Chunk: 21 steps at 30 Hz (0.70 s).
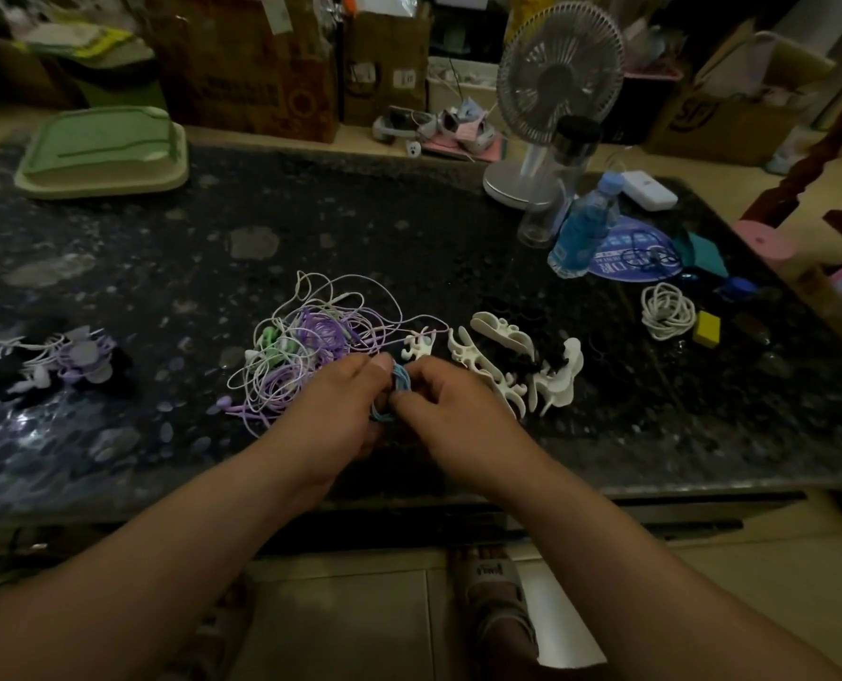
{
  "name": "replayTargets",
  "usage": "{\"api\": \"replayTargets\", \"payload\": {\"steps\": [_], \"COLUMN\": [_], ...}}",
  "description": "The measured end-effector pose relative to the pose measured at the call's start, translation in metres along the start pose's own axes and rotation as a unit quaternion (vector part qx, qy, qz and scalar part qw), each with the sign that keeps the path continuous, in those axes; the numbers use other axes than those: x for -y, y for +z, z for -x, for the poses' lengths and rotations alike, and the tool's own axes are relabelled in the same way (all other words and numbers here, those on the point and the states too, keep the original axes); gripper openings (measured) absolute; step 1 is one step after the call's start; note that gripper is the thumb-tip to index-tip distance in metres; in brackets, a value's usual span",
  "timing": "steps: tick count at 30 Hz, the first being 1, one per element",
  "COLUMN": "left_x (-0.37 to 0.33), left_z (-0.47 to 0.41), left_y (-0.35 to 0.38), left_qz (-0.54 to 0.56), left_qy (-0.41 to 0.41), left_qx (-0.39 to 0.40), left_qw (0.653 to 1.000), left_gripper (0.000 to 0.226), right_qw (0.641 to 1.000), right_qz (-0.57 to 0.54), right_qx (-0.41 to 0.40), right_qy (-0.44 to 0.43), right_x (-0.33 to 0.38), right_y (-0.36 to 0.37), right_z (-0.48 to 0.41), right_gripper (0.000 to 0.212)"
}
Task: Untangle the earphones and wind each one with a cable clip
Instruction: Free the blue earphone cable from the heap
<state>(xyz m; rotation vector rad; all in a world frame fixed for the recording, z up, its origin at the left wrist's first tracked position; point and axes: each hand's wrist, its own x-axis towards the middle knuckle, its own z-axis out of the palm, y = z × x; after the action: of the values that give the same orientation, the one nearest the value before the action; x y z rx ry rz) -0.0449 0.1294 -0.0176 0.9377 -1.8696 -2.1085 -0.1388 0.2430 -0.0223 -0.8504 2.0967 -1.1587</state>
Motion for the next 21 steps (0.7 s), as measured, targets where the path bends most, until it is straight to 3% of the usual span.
{"api": "replayTargets", "payload": {"steps": [7, 11, 14, 16, 19, 21], "left_x": [-0.004, -0.011, -0.012, -0.009, -0.008, -0.009], "left_z": [-0.019, -0.036, -0.044, -0.044, -0.04, -0.037], "left_y": [0.004, -0.002, -0.019, -0.025, -0.026, -0.025], "left_qz": [0.009, 0.04, 0.078, 0.095, 0.102, 0.095], "left_qy": [0.007, 0.03, 0.017, 0.01, 0.022, 0.032], "left_qx": [-0.004, -0.034, -0.091, -0.107, -0.093, -0.085], "left_qw": [1.0, 0.998, 0.993, 0.99, 0.99, 0.991], "left_gripper": [0.027, 0.024, 0.023, 0.024, 0.028, 0.03], "right_qw": [1.0, 0.995, 0.975, 0.965, 0.944, 0.917], "right_qz": [0.003, 0.011, 0.144, 0.201, 0.294, 0.371], "right_qx": [-0.004, -0.088, -0.167, -0.163, -0.145, -0.145], "right_qy": [-0.004, 0.04, 0.038, 0.031, 0.029, 0.024], "right_x": [-0.003, -0.009, -0.022, -0.026, -0.026, -0.023], "right_y": [-0.007, -0.027, -0.034, -0.027, -0.008, -0.001], "right_z": [-0.015, -0.03, -0.051, -0.065, -0.081, -0.085], "right_gripper": [0.022, 0.026, 0.013, 0.007, 0.042, 0.049]}}
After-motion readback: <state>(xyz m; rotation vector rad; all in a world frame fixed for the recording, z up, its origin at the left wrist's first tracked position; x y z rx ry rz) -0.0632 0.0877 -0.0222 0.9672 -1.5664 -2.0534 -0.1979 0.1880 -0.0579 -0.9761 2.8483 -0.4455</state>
